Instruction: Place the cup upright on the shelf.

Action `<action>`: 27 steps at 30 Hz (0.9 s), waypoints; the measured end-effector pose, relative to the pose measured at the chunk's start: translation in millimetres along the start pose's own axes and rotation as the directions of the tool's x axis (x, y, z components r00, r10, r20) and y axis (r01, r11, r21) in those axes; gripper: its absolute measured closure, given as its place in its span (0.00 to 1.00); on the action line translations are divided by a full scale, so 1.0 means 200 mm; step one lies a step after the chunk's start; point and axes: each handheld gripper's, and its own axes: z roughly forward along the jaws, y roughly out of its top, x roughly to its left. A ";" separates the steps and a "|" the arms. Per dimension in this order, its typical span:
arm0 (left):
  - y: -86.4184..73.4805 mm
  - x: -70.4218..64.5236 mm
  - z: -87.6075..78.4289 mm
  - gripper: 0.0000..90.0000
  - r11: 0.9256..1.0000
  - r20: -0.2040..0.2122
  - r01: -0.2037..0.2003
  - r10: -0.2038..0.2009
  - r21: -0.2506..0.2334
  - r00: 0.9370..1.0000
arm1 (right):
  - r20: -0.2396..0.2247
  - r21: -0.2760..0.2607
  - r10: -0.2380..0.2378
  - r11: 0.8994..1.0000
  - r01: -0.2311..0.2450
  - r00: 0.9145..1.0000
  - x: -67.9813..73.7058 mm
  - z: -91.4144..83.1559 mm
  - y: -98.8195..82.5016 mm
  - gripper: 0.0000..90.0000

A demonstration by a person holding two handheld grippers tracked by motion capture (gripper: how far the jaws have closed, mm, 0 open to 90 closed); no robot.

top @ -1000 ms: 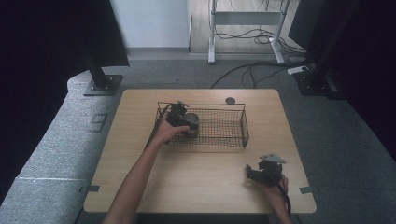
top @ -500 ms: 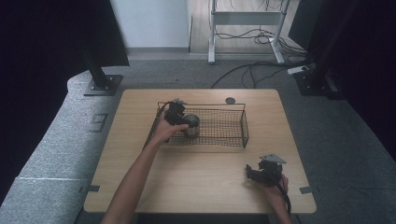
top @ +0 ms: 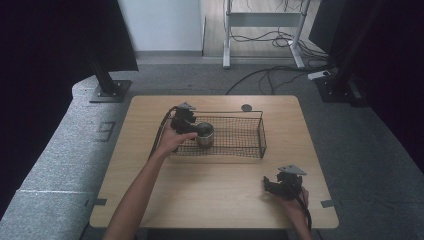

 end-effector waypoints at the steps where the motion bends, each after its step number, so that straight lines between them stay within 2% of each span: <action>1: 0.00 -0.01 -0.01 0.13 1.000 0.001 -0.005 0.005 -0.005 1.000 | 0.000 0.000 0.000 1.000 0.000 1.000 0.00 0.00 0.00 0.15; 5: -0.03 -0.03 -0.07 0.13 0.999 0.023 -0.016 0.017 -0.032 1.000 | 0.000 0.000 0.000 1.000 0.000 1.000 0.00 0.00 0.00 0.15; 13: -0.07 -0.09 -0.18 0.14 0.997 0.034 -0.048 0.051 -0.066 0.998 | 0.000 0.000 0.000 1.000 0.000 1.000 0.00 0.00 0.00 0.15; 27: -0.23 -0.19 -0.30 0.14 0.990 0.044 -0.101 0.105 -0.101 0.993 | 0.001 0.000 0.001 1.000 -0.001 1.000 0.00 0.00 0.00 0.15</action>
